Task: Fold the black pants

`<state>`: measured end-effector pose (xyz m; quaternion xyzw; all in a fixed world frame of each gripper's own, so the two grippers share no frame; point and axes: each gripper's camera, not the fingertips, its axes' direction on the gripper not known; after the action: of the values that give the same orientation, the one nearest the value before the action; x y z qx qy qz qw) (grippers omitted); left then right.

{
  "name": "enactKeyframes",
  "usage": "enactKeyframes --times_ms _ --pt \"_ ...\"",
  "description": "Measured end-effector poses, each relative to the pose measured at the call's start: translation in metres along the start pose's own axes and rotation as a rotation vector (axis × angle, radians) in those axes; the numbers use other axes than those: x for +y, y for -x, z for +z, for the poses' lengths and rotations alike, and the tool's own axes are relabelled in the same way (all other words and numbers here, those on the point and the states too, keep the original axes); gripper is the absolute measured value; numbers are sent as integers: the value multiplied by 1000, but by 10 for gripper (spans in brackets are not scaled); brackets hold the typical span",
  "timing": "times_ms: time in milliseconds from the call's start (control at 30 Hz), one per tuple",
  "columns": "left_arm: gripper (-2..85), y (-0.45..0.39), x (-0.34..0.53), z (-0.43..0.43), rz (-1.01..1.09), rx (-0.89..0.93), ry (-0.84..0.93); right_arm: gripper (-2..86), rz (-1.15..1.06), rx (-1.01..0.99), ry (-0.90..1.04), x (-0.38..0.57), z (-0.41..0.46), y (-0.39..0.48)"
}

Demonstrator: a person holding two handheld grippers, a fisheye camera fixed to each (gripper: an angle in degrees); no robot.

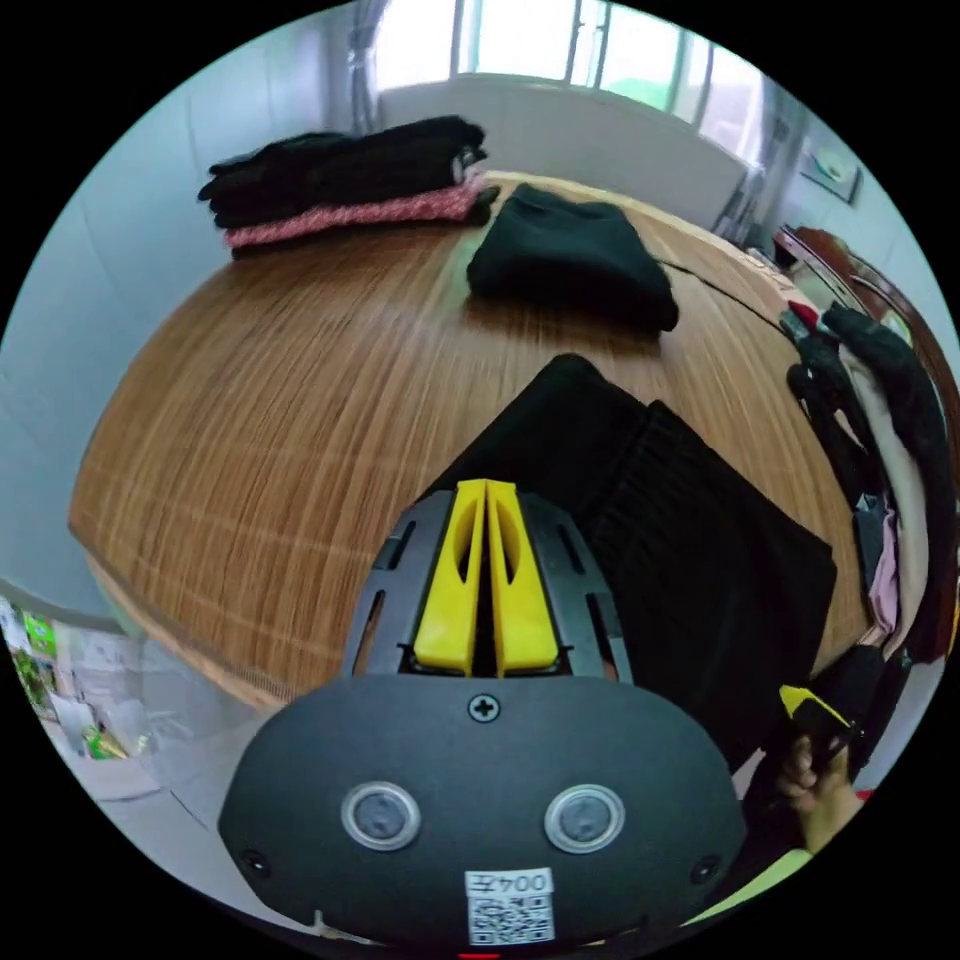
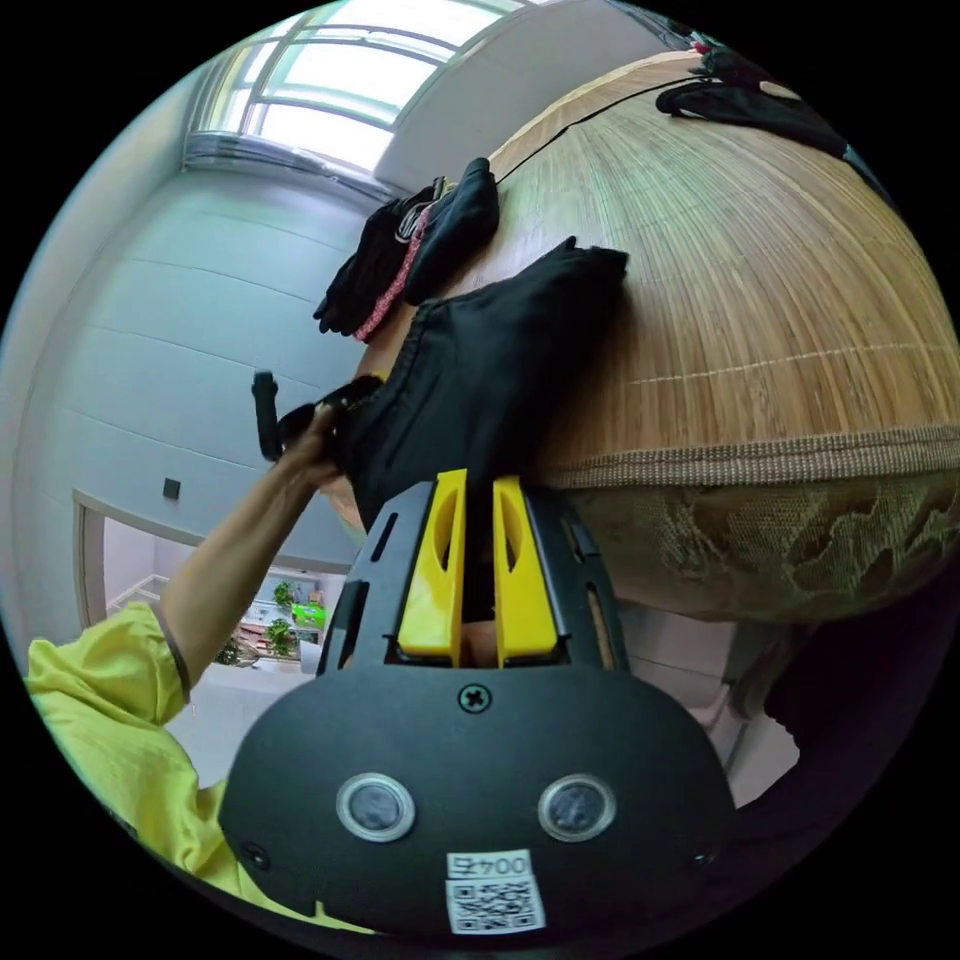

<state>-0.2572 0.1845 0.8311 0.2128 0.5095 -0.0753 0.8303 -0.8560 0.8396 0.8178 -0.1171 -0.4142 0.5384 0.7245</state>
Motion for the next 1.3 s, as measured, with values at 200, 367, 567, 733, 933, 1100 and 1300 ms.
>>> enactKeyframes --times_ms 200,367,567,733,933,1100,1300 --pt "4 -73 -71 -34 155 -86 -91 61 -232 134 68 19 -11 37" --pt "5 -135 -7 -110 343 12 -226 63 -459 411 -57 27 -69 46" --pt "6 -250 125 -100 498 120 -181 82 -771 603 105 20 -33 57" --pt "7 -282 138 -85 560 50 -130 83 -896 569 93 19 -33 65" --pt "6 -270 120 -82 468 227 -53 59 -1018 537 156 26 -15 75" --pt "5 -278 120 -83 456 249 -38 8 -1080 557 205 23 -8 75" --pt "6 -286 126 -84 454 253 -42 -6 -1020 659 218 19 -4 60"
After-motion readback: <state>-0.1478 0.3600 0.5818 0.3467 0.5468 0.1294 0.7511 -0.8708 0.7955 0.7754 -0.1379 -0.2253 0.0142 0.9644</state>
